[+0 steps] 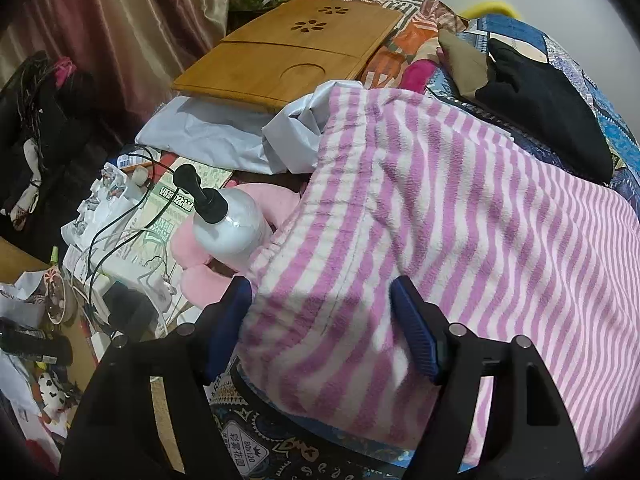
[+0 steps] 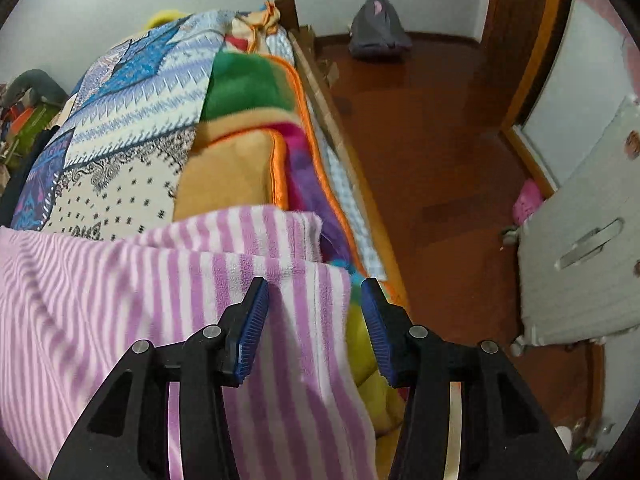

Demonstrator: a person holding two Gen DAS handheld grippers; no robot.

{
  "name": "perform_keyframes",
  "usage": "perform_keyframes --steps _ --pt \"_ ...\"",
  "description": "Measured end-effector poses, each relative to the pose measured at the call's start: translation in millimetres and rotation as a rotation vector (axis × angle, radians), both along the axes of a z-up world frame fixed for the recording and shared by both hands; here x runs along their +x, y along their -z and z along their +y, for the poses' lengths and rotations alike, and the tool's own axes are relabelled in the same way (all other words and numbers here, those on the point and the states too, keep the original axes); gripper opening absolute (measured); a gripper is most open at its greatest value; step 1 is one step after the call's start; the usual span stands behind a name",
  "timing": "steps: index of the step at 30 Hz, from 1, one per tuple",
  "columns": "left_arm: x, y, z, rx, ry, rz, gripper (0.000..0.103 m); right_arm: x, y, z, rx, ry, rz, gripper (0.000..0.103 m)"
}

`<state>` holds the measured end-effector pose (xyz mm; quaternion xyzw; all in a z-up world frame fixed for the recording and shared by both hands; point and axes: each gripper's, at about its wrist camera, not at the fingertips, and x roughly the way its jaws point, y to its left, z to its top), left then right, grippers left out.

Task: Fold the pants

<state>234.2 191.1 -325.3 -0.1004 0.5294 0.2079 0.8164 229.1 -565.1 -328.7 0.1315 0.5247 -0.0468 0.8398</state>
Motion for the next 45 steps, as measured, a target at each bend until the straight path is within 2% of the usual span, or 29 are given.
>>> perform_keyframes --steps 4,5,6,8,12,20,24,29,31,34,36,39,42,45 --pt "1.0 0.3 -5.0 0.007 -0.002 -0.006 0.059 -2.5 8.3 -9.5 0.084 0.001 -0.021 0.044" --pt "1.4 -0.2 -6.7 0.014 0.001 -0.008 0.054 -4.2 8.8 -11.6 0.119 -0.001 -0.034 0.037" --pt "1.6 -1.4 -11.1 0.035 0.003 -0.013 0.049 -6.4 8.6 -12.2 0.133 -0.001 -0.04 0.026" --pt "2.7 -3.4 -18.2 0.082 0.001 -0.017 0.043 -8.7 6.8 -9.9 0.093 0.004 -0.046 0.012" --pt "4.2 -7.5 -29.5 0.159 0.004 -0.024 0.036 -13.5 -7.9 1.4 0.004 -0.017 -0.1 0.006" --pt "2.3 -18.9 -24.9 0.239 -0.009 -0.033 0.034 -4.6 -49.3 2.6 -0.103 -0.008 -0.224 0.005" --pt "4.1 -15.2 -18.3 0.241 -0.009 -0.01 0.034 14.7 -38.8 -0.8 -0.114 0.005 -0.188 0.005" --pt "4.9 -7.8 -19.8 0.257 0.013 0.013 0.04 33.2 -4.1 5.2 -0.121 0.006 -0.051 0.006" --pt "3.1 -9.8 -16.9 0.245 0.014 0.01 0.042 30.8 -3.4 4.7 -0.115 0.014 -0.03 0.008" --pt "-0.8 -16.1 -11.4 0.208 0.011 -0.001 0.046 23.5 -17.5 4.7 -0.149 0.024 -0.03 0.019" --pt "-5.6 -23.6 -9.1 0.181 0.019 -0.02 0.047 13.2 -34.7 8.3 -0.156 0.013 -0.062 0.033" --pt "-10.5 -33.3 -11.9 0.185 0.039 -0.038 0.049 -2.0 -60.4 19.7 -0.159 -0.024 -0.116 0.038" --pt "-12.6 -41.3 -14.0 0.212 0.049 -0.042 0.049 -17.5 -83.4 43.2 -0.114 -0.097 -0.167 0.041" --pt "-15.9 -46.7 -8.1 0.236 0.043 -0.039 0.049 -27.6 -88.0 71.4 -0.077 -0.17 -0.18 0.043"
